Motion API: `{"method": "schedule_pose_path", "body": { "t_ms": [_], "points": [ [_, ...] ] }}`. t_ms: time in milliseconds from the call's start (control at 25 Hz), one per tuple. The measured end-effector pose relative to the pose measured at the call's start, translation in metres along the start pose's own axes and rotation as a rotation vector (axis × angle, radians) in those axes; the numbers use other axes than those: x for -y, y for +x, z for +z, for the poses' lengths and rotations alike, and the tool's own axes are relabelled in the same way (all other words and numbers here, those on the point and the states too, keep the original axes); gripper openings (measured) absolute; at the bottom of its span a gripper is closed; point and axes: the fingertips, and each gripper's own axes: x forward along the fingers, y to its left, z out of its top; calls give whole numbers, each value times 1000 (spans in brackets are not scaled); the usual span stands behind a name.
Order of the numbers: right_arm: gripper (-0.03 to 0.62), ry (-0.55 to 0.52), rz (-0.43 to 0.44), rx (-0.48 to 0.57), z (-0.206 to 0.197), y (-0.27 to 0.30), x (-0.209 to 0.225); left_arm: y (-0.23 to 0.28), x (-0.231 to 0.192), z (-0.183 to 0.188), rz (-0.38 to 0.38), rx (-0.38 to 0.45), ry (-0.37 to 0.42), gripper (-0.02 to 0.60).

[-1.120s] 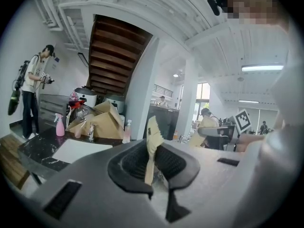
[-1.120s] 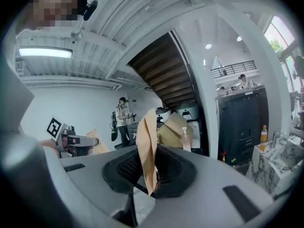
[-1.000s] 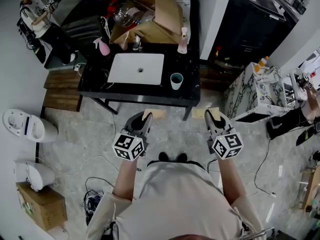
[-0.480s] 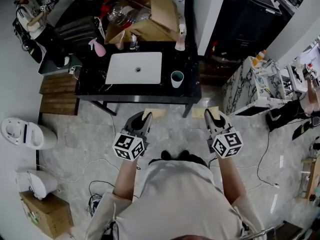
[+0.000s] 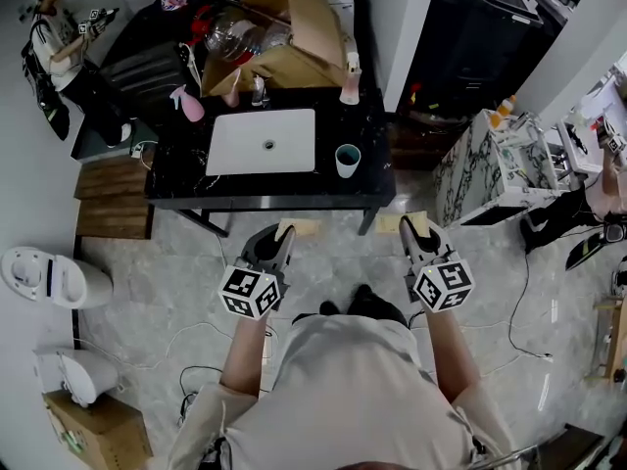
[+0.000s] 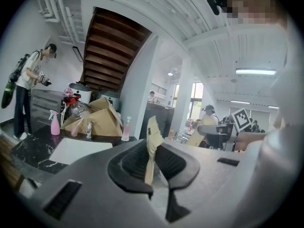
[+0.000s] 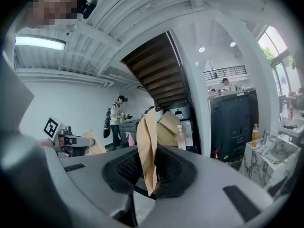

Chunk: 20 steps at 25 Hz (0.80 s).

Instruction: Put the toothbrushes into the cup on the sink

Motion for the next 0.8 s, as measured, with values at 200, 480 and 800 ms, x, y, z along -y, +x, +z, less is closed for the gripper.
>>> {"method": "schedule_pose_path", "body": {
  "t_ms": [200,480,800],
  "points": [
    [69,6,-14,-6,-2,6,7,9,-4,0,-8,-5,-2,41],
    [69,18,-9,-11,-2,26,23,27,-18,2,15,-7,-15,41],
    [69,14,32,-21,1,71,49,66,-40,11,47,-10,-18,41]
  ]
}}
